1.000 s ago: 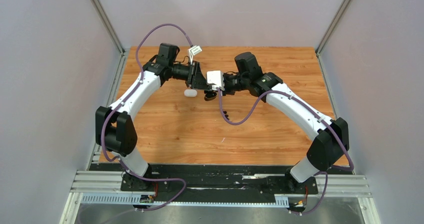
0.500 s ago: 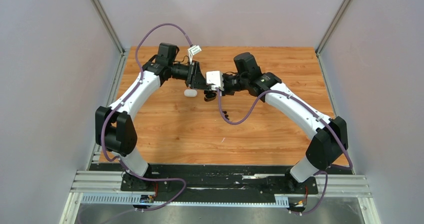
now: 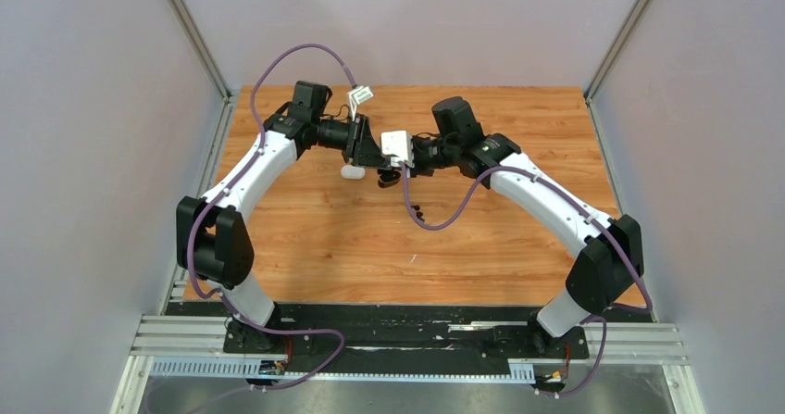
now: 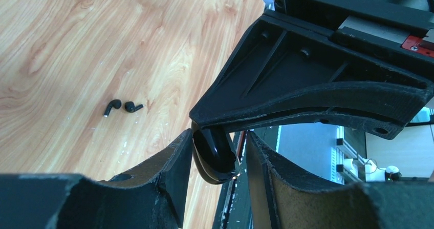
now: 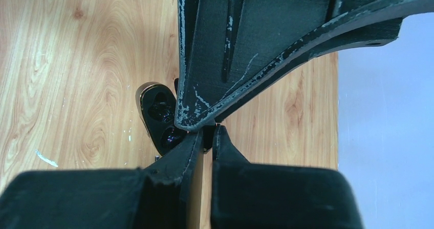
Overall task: Insert the wireless bluetooth earbuds into the charging case
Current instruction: Adjust the charging case.
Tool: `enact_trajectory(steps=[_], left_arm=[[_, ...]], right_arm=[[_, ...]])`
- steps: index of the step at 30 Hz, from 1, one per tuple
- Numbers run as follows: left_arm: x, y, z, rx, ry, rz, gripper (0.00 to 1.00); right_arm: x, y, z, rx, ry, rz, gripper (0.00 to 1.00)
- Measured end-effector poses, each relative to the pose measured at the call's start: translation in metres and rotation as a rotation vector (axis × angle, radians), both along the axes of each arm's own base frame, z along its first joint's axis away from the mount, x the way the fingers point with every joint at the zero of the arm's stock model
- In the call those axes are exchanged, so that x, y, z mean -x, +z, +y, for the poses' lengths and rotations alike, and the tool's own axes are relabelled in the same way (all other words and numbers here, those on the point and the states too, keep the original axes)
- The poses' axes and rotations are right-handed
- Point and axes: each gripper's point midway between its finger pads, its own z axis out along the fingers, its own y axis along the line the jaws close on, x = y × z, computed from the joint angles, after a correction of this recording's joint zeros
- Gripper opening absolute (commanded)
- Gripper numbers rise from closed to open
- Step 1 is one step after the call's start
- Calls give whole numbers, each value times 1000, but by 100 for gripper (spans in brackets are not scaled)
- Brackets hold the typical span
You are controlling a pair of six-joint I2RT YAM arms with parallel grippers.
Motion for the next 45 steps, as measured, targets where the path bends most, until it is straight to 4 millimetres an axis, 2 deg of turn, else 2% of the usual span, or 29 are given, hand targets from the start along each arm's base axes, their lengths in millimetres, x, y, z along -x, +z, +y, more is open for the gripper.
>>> enact_trajectory(steps=[5,10,15,19,20,22,24,29,32,35,39,43,45], left_arm=[[0,-3,1,-10,2,4,46],[0,-6,1,-14,1,11,37],[-1,-6,1,-14,1,8,36],[-2,-5,0,-8,3,12,24],[-2,-5,0,-4,2,13,15],[-3,-4,0,2,0,17,5],[-3,-5,0,6,-4,22,0],[-5,-4,0,11,-4,15,0],[-5,-4,0,12,-4,9,0],[-4,-3,1,13,-15,0,0],[-5,3,2,9,-31,-56,0],[-1,3,5,-3,-43,-91,0],[0,3,6,-9,-47,-101,0]], right_arm=[[-1,4,1,-5,0,-7,0],[-1,5,1,-6,-2,-10,0],[-2,5,1,-6,-5,-12,0],[-3,5,1,-6,-6,-16,0],[-3,6,1,-7,-7,-18,0],[-4,6,1,-7,-9,-20,1],[-4,6,0,-6,-10,-20,3],[-6,6,0,-5,-18,-24,11],[-6,8,-1,-8,-26,-24,25],[-6,15,-9,-19,-39,-21,33],[-5,43,-39,-66,-84,-28,41],[-1,69,-69,-131,-147,-16,41],[1,66,-75,-148,-168,29,41]])
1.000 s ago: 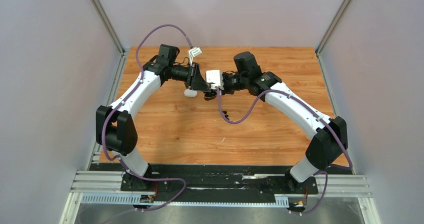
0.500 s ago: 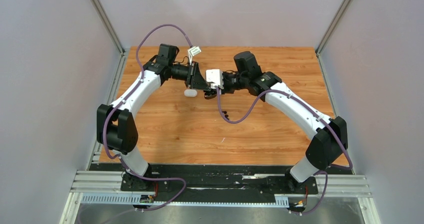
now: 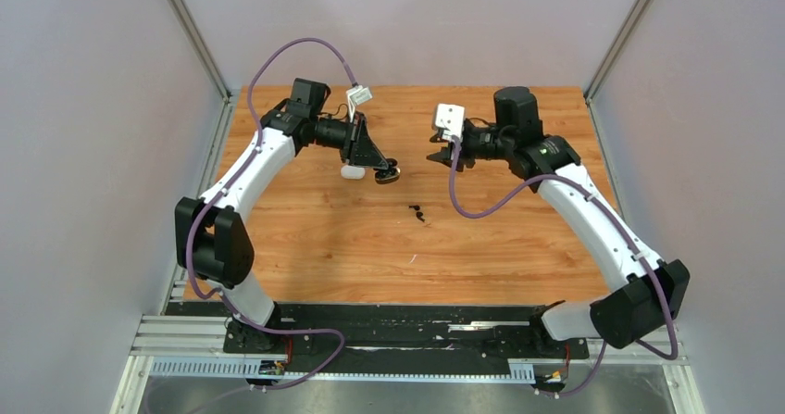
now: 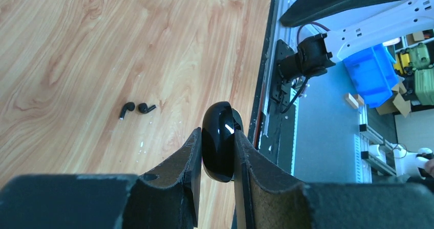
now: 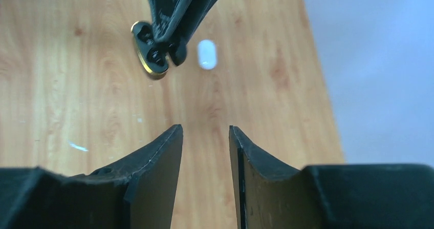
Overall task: Insert the wireless bluetooth earbuds into the charging case
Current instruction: Adjust the charging case.
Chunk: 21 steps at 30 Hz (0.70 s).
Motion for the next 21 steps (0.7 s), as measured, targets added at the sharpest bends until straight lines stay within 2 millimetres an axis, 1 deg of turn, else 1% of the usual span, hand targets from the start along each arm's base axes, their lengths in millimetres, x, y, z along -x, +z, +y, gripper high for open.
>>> enact_trajectory(steps=[2,3,6,8,10,13,21], left_arm=[[1,-1,1,-7,-1,-9,0],[1,-1,2,-10,-1,-11,0],[3,-1,4,-17,0,-18,0],[3,1,7,-17,2,-26,0],[4,3,9,-16,6,-37,0],[5,5,15,-16,17,-49,0],[9,5,24,-25,41,-52,0]], right_arm=[[3,-20,-4,-5,-10,84,41],[3,-36,-5,2,-13,138,41],[4,-94,-8,44,-26,314,41],[6,-134,-9,84,-29,428,37],[9,-162,-11,117,-32,509,35],[9,-187,-10,149,-26,565,35],[11,-227,-4,228,39,572,36]])
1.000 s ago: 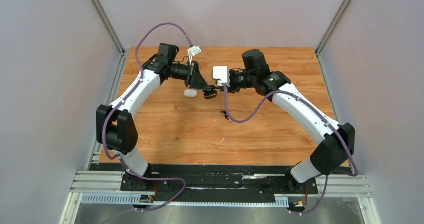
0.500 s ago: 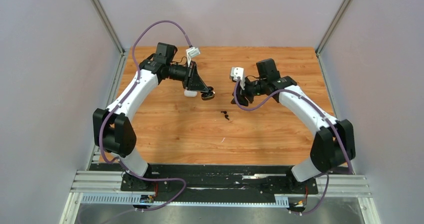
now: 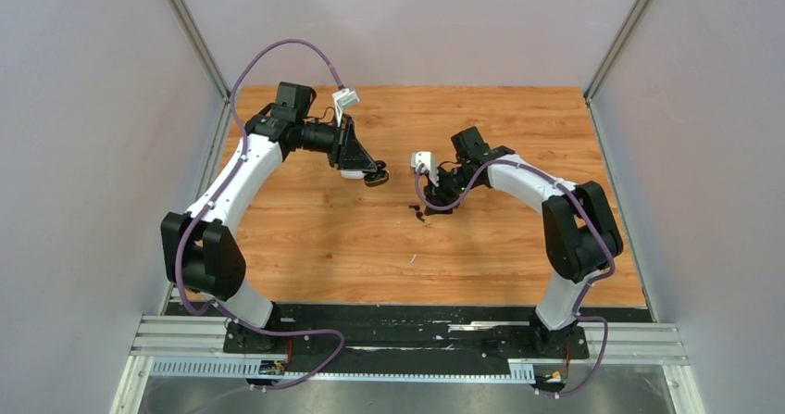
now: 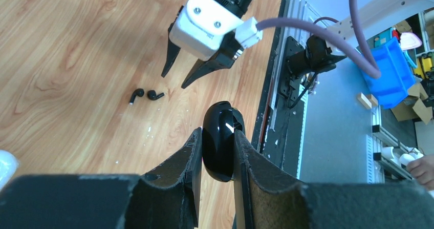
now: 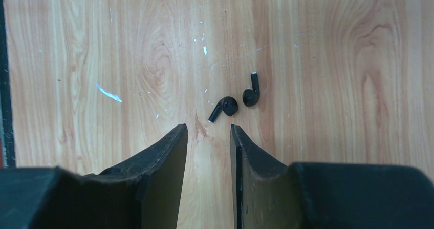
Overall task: Insert the wireless bluetooth earbuds into the charging case
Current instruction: Adjust the charging case, then pick up the earbud from the center of the board.
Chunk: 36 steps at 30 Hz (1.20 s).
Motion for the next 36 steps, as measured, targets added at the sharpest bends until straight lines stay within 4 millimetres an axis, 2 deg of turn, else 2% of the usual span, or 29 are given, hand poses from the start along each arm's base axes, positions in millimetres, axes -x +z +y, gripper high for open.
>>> enact_trajectory(steps=[11,23,36], left_arm=[[-1,-8,3,-18,16,15,0],[-1,-13,4,-27,24,22,0],[0,-16,5,-31,29,28,0]], right_arm=[[-16,-35,-3,103,66,-51,30],[-10,-55,2,173,61,-11,24],[-5,-65,8,213,46,7,21]])
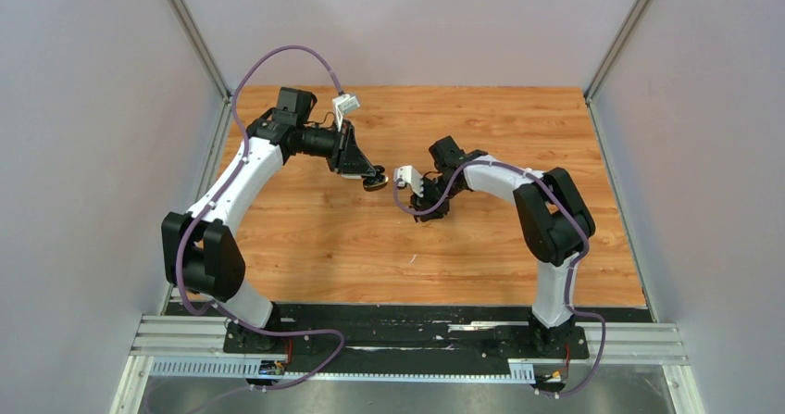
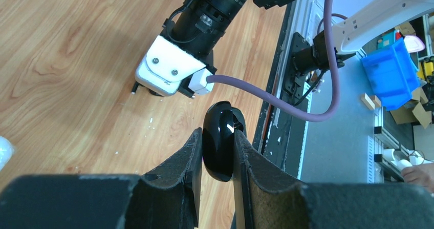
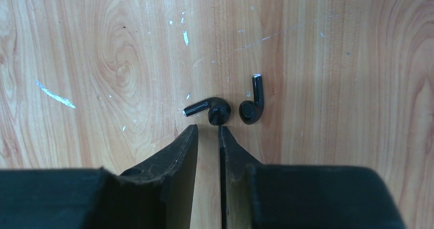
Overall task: Insert the wireless bluetooth earbuds into the charging case
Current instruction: Pick up the earbud from the center of the board.
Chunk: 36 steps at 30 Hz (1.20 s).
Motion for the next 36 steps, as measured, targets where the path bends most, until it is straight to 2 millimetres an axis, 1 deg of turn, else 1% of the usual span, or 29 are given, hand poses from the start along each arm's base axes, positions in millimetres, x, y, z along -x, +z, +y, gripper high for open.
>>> enact_trajectory(steps=[4,11,16,28,33,36], left_arm=[[0,-1,0,1,2,1,0],[-1,0,-1,5,6,-3,0],[-1,0,-1,6,7,0,0],[0,-4,1,-1,10,10,0],[0,-5,2,-7,16,12,0],[-1,-5,2,-8,17,12,0]], right_arm=[[0,-1,2,5,-8,-4,22],[-1,-1,2,3,-12,-14,29],[1,-1,1,-10,38,-51,32],[1,0,4,-46,184,-141,34],[-9,1,10,-55,214,-167,34],[-10,1,11,-57,228,-176,34]])
